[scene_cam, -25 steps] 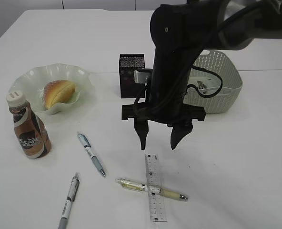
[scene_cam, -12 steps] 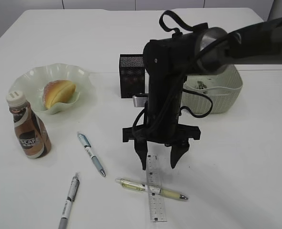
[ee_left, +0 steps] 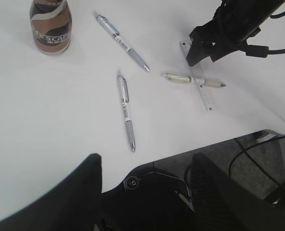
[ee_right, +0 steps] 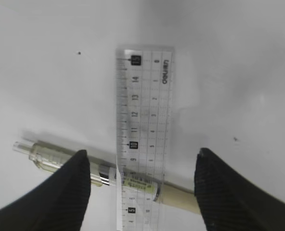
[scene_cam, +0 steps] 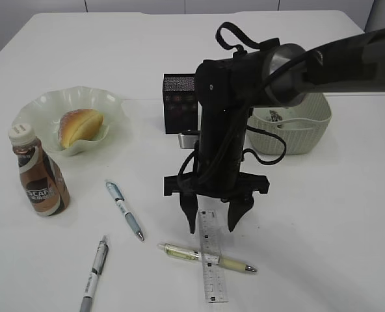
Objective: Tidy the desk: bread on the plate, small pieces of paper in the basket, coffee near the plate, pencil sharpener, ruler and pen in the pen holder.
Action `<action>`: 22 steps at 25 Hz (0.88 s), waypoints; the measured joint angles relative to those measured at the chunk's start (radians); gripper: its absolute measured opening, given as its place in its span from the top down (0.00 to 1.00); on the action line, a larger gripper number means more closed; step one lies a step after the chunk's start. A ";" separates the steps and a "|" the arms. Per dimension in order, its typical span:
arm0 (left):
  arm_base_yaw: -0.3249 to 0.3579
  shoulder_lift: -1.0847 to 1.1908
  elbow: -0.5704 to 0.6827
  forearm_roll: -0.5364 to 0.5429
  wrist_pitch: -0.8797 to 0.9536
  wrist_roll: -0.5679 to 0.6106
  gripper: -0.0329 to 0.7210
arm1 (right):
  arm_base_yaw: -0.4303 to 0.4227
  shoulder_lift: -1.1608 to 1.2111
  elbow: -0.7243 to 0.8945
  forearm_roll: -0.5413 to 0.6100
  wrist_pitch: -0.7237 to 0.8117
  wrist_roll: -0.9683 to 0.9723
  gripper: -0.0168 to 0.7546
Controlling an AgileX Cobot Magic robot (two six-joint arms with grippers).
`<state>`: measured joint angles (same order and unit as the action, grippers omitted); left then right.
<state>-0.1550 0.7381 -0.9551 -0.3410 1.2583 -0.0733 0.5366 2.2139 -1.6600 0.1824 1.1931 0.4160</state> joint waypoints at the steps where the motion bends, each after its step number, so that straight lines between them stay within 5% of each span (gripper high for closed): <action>1: 0.000 0.000 0.000 0.000 0.000 0.000 0.38 | 0.000 0.000 0.000 0.000 -0.004 0.000 0.33; 22: 0.000 0.000 0.000 -0.002 0.000 0.000 0.38 | 0.000 0.053 0.000 0.017 -0.004 -0.015 0.34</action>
<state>-0.1550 0.7381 -0.9551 -0.3432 1.2583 -0.0733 0.5366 2.2667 -1.6600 0.1997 1.1891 0.4011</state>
